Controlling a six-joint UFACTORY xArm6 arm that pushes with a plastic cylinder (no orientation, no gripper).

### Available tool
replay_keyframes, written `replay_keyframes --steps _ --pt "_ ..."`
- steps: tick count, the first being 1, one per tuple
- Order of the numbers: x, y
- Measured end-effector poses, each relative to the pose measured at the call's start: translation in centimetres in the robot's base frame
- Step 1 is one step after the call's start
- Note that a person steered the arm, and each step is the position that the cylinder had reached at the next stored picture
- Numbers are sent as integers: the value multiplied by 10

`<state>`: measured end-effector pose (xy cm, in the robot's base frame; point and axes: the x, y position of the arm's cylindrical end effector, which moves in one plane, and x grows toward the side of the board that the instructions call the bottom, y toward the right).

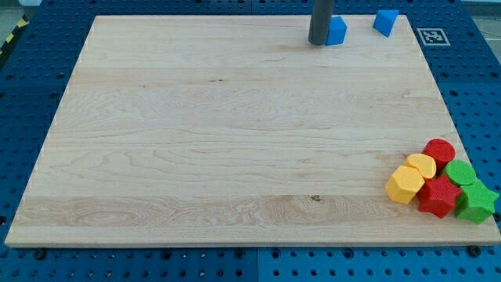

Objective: Move blue cube into blue triangle

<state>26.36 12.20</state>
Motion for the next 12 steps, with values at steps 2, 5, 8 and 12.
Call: replay_keyframes --steps 2,5,8,12 --pt "-4 14" --pt "-16 42" --pt "-16 20" --pt "-41 21"
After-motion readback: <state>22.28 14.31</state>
